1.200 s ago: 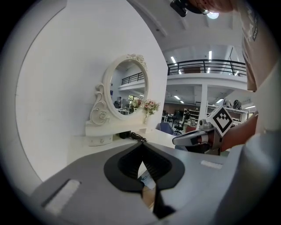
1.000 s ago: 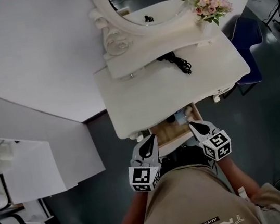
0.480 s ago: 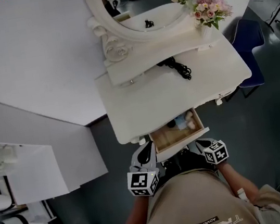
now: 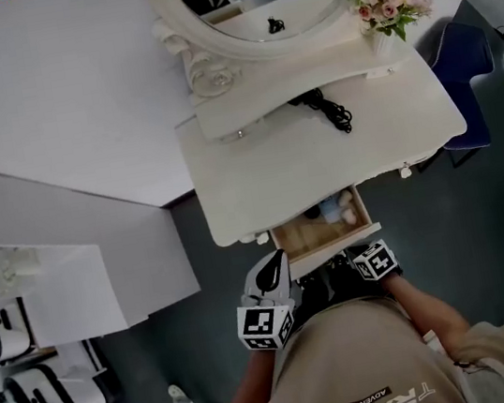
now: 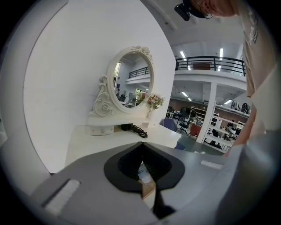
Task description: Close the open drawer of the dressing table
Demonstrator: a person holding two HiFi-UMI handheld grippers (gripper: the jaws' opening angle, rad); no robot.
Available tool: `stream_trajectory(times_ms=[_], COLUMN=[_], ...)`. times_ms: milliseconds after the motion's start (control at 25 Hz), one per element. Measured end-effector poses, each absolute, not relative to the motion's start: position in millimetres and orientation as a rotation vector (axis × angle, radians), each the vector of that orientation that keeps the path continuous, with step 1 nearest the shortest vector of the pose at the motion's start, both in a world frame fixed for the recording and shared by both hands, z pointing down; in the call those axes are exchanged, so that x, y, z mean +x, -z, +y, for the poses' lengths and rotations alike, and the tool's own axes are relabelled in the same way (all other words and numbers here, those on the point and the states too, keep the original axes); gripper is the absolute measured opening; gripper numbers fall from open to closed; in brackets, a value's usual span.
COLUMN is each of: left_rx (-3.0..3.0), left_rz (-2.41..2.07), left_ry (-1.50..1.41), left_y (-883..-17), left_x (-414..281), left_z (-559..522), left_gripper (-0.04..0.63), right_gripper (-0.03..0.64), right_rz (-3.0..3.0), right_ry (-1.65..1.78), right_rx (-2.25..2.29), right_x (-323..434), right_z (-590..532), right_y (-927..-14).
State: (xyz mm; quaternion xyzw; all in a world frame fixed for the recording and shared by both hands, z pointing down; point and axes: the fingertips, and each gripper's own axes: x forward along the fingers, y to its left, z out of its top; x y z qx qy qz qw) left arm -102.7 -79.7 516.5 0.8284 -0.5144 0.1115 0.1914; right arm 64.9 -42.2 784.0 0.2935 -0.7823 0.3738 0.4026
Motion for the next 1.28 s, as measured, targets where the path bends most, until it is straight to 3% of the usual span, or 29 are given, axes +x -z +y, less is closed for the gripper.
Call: stream_trajectory(times_ms=[520, 1280], left_rx=[2.203, 2.179], left_rz=[-1.604, -1.686], left_ry=[-0.261, -0.237], left_y=[-521, -503], left_x=[-133, -149], left_z=[-78, -125], left_gripper=[0.017, 0.017], right_gripper=[0.003, 0.003], right_rz=[-1.908, -1.922], right_ry=[-1.071, -0.987], right_rx=[0.713, 0.671], right_x=[61, 50], right_z=[-64, -121], right_y=[-799, -799])
